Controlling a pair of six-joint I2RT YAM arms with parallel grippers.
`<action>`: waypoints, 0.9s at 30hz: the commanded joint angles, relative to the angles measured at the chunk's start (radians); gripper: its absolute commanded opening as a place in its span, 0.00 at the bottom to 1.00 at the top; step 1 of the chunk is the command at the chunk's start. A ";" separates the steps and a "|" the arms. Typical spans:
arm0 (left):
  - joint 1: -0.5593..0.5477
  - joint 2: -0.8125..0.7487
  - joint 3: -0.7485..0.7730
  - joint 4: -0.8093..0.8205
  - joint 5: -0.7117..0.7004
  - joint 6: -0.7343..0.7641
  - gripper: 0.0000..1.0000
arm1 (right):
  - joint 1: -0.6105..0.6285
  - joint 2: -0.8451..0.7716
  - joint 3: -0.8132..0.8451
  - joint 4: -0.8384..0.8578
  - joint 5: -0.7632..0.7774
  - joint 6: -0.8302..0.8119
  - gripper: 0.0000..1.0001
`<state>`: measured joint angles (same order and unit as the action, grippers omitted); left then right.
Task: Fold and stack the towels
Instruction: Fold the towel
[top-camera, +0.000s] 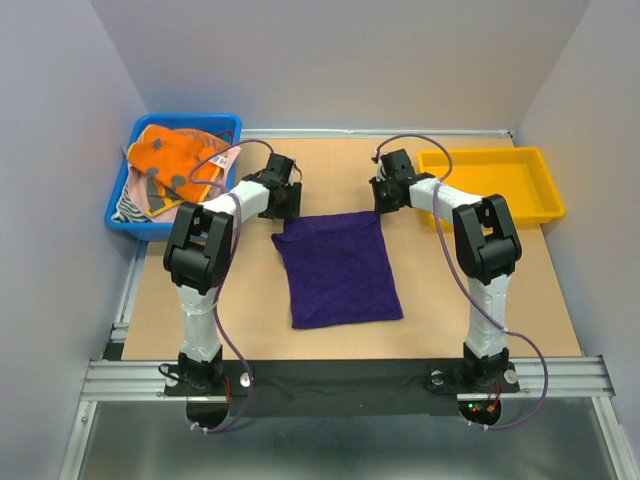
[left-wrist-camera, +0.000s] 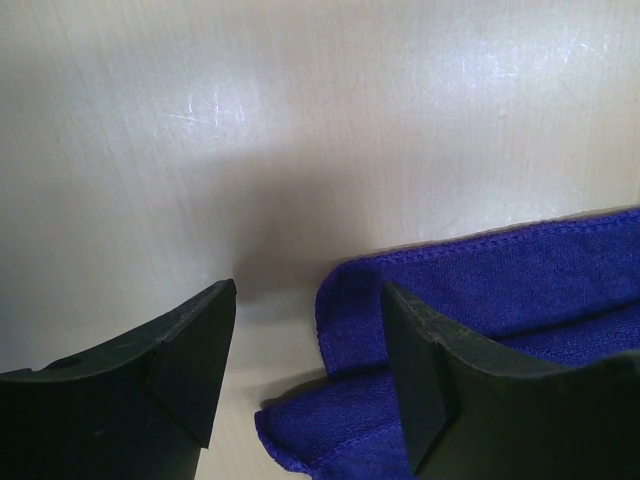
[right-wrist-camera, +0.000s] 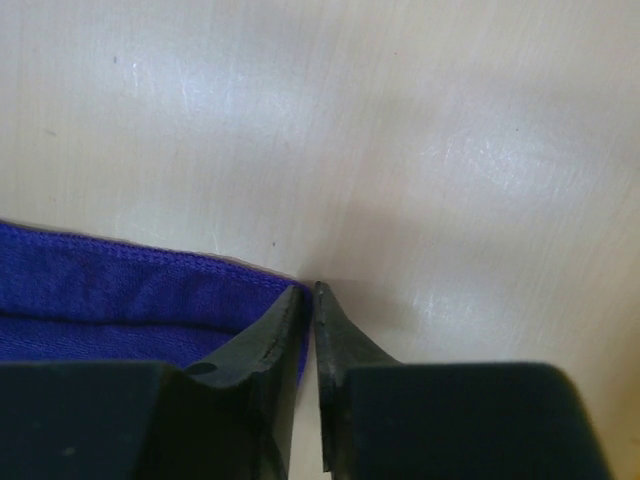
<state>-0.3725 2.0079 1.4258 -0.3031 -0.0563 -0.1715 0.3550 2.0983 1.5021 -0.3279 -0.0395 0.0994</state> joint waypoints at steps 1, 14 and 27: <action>0.003 -0.009 0.033 0.009 -0.010 0.020 0.69 | 0.007 0.017 -0.036 -0.023 0.010 -0.033 0.12; 0.014 -0.001 0.002 0.025 0.052 0.024 0.51 | 0.007 0.016 -0.046 -0.023 0.003 -0.041 0.00; 0.020 0.037 -0.010 0.010 0.088 0.013 0.41 | 0.007 0.008 -0.048 -0.023 -0.002 -0.047 0.00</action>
<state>-0.3614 2.0300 1.4258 -0.2764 0.0185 -0.1589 0.3550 2.0983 1.4948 -0.3191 -0.0406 0.0704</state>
